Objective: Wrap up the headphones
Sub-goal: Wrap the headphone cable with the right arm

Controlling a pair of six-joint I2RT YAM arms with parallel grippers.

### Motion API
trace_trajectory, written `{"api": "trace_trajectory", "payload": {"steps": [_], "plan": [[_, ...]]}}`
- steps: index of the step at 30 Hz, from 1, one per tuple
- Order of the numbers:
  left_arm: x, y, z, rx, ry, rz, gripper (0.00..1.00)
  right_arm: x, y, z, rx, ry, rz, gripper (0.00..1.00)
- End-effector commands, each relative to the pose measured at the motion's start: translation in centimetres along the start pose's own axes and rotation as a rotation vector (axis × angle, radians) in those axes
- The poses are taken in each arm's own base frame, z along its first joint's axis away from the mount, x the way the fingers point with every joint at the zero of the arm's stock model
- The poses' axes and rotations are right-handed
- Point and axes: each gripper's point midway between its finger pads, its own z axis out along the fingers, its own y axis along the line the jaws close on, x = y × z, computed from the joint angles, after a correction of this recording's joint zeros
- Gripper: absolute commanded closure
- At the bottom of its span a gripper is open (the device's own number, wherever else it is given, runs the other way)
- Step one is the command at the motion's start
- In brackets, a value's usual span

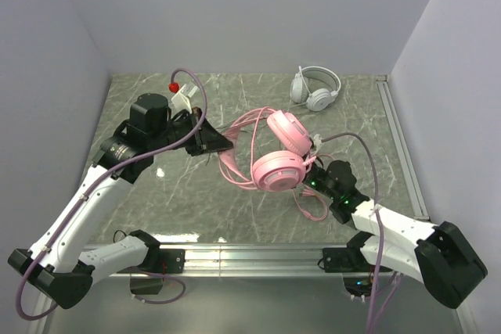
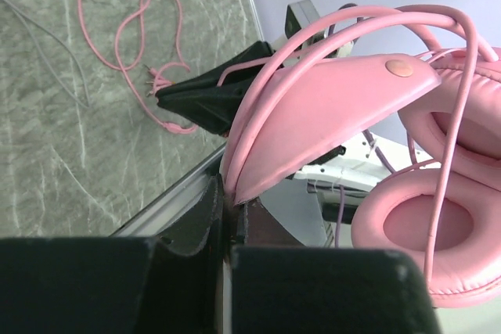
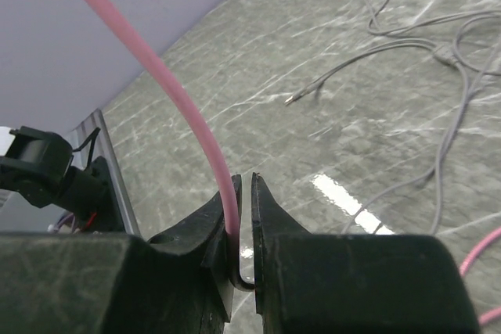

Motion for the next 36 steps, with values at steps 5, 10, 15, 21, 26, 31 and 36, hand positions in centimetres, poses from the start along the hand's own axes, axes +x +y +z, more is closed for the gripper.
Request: {"api": "trace_trajectory", "payload": {"steps": [5,10,15,21,26,31,36], "plan": [[-3.2,-3.2,-1.3,0.043,-0.128,0.012,1.00,-2.0,2.5,2.5,-0.070,-0.070,-0.036,0.82],[-4.6,-3.4,-1.5,0.026,-0.189,-0.006,1.00,-0.2,3.8,2.5,-0.133,-0.063,-0.013,0.81],[-5.6,-3.4,-1.9,-0.010,-0.237,-0.025,1.00,0.3,4.9,2.7,-0.179,-0.076,0.008,0.80],[-6.8,-3.2,-2.2,-0.038,-0.300,-0.040,1.00,1.4,6.7,2.8,-0.219,-0.054,0.014,0.80],[-7.6,-2.6,-1.5,-0.066,-0.319,-0.041,1.00,2.3,8.2,2.4,-0.252,-0.038,0.016,0.79],[-8.4,-1.6,-0.2,-0.099,-0.322,-0.051,1.00,3.4,10.4,1.9,-0.304,-0.020,0.011,0.79],[-9.6,-0.9,0.2,-0.145,-0.352,-0.047,1.00,4.2,12.8,1.0,-0.371,-0.012,0.021,0.79]]}}
